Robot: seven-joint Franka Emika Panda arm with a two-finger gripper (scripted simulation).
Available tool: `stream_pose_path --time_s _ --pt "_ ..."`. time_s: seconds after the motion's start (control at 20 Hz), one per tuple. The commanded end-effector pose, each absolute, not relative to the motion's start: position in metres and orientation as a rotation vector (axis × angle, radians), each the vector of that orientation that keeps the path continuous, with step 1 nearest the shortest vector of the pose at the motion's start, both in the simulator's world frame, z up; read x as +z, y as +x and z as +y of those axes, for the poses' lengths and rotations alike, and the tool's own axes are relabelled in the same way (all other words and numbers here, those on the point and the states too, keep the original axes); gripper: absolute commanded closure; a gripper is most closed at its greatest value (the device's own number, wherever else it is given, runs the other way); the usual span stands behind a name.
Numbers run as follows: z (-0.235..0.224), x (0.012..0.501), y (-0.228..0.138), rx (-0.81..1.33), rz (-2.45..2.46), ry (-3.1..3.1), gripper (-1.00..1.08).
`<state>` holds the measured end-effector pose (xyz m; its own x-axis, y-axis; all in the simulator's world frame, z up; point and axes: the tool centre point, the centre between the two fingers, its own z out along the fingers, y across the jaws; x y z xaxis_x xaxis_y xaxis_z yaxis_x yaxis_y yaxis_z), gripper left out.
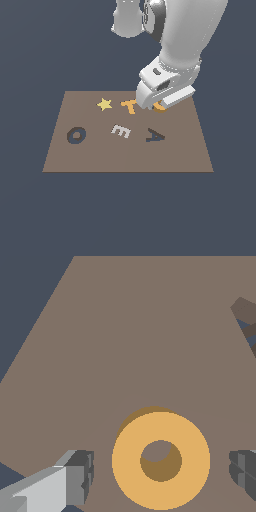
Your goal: Insert a designated object into the corresponding slot on a board.
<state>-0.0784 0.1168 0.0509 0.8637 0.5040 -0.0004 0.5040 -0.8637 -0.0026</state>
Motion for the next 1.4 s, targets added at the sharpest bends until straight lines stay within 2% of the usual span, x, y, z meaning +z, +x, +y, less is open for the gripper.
stream_pose_path --time_s 0.0,0.4,0.45,1.35 --pt "0.117 0.048 -0.078 0.001 -0.82 -3.031 -0.92" --pt "0.116 0.03 -0.079 0.0 -0.826 -3.031 -0.92" --pt "0.116 0.03 -0.079 0.0 -0.826 -3.031 1.08" --pt "0.113 0.031 -0.084 -0.001 -0.88 -3.017 1.08"
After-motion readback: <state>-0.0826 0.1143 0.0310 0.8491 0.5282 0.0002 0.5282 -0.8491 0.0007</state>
